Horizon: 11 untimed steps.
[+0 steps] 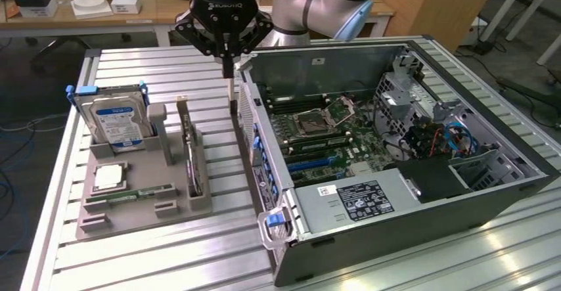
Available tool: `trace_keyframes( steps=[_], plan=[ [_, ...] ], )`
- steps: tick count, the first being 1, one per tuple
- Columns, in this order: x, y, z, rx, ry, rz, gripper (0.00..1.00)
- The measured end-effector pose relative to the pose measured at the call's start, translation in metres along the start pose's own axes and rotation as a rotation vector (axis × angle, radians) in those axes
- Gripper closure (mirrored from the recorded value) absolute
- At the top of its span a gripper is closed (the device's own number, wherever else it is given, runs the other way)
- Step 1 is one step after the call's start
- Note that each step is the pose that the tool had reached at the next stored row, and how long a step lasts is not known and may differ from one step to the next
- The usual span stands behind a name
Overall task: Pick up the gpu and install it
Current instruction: 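Reach for the gpu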
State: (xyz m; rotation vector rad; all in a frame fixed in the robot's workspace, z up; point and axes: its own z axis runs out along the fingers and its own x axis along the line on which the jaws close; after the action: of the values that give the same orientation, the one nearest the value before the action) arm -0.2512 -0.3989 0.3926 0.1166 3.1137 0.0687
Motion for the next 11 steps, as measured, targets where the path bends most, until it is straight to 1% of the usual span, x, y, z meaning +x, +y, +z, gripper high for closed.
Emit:
trace_keyframes(
  steps=[11],
  plan=[
    [0.012, -0.0009, -0.0001, -0.0001, 0.0, 0.0, 0.9]
  ],
)
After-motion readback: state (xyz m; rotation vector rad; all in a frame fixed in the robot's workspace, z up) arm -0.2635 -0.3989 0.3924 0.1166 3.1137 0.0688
